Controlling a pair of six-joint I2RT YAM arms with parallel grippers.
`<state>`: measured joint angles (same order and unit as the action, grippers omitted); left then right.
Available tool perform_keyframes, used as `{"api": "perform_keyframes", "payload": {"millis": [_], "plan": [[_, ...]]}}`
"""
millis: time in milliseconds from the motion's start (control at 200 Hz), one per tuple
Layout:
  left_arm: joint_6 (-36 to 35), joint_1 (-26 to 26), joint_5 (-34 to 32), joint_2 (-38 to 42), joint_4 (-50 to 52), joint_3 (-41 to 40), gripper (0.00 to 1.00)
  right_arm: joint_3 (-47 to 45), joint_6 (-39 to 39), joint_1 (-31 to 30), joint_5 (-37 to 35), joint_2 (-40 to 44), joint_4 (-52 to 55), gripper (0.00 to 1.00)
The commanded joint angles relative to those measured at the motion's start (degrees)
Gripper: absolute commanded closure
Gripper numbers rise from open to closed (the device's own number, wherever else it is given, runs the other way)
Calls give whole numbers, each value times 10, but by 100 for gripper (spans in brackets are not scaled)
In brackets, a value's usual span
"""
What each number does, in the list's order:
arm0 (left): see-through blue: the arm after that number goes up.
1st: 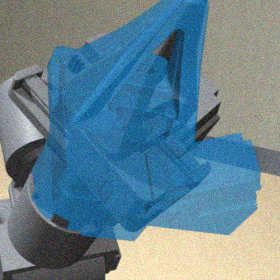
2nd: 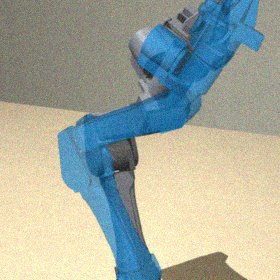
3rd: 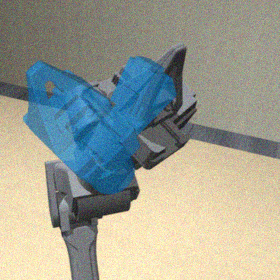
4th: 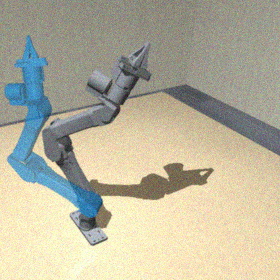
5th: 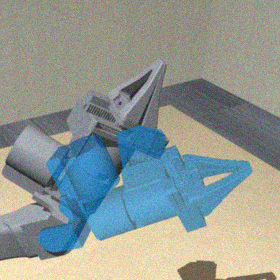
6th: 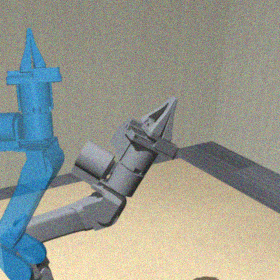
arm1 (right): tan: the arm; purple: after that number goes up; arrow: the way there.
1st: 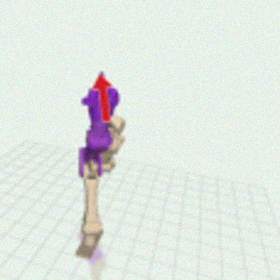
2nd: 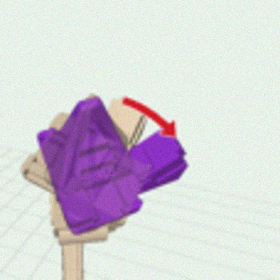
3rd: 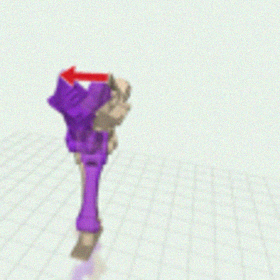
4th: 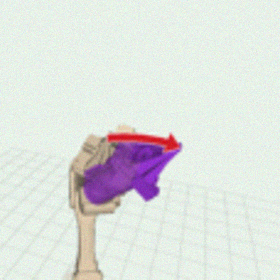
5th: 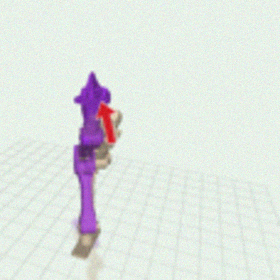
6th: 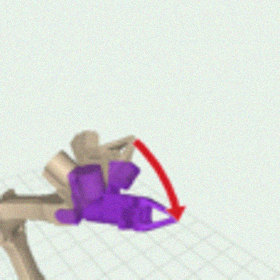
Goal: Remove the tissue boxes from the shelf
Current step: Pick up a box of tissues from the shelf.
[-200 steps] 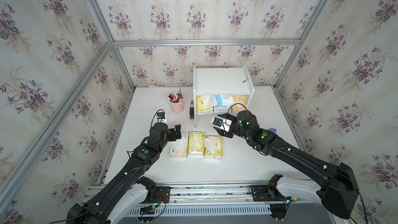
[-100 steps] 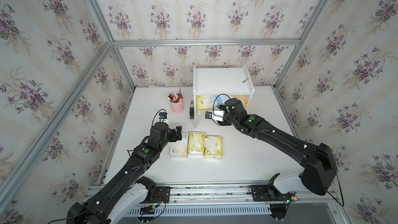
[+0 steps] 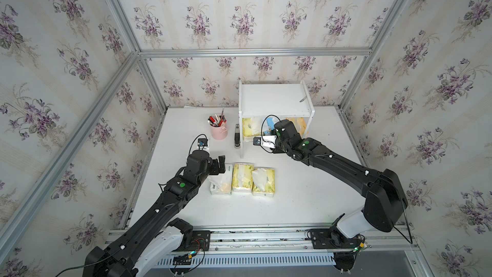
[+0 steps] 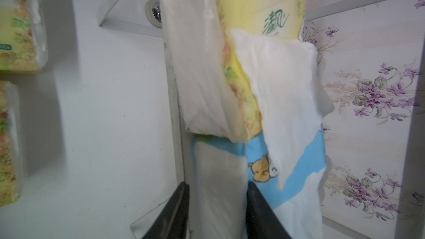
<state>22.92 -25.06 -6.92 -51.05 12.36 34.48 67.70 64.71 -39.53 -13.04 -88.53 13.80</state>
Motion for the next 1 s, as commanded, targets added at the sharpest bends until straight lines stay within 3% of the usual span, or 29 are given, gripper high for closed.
{"api": "perform_keyframes", "payload": {"millis": [0, 150, 260, 490, 994], "plan": [[-4, 1, -2, -1, -1, 6, 1, -2, -5, 1, -9, -4, 17, 61], [-5, 0, -2, -5, -2, 8, 0, -9, -12, 1, -5, -1, 12, 72], [-6, 1, 0, -6, -2, 11, 0, -14, -16, 1, -3, 8, 3, 88], [-19, 0, -15, 2, 16, 20, 1, -19, -25, 1, 1, 38, -10, 100], [9, 1, 14, 33, 58, 60, 1, -33, -75, -20, 7, 140, 12, 100]]}}
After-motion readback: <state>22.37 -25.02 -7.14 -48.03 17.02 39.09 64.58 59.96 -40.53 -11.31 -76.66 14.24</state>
